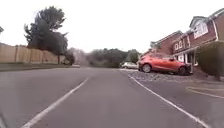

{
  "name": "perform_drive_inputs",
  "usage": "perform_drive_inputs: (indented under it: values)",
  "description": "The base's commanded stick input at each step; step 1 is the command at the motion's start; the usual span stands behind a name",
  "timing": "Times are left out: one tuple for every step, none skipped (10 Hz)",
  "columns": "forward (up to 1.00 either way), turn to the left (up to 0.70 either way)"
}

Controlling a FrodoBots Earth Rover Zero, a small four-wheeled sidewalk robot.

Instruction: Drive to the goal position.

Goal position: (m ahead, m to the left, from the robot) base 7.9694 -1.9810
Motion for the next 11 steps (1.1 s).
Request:
perform_drive_inputs:
  values:
    - [1.0,0.0]
    - [1.0,0.0]
    - [1.0,0.0]
    - [1.0,0.0]
    - [1.0,0.0]
    - [1.0,0.0]
    - [1.0,0.0]
    - [1.0,0.0]
    - [1.0,0.0]
    - [1.0,0.0]
    - [1.0,0.0]
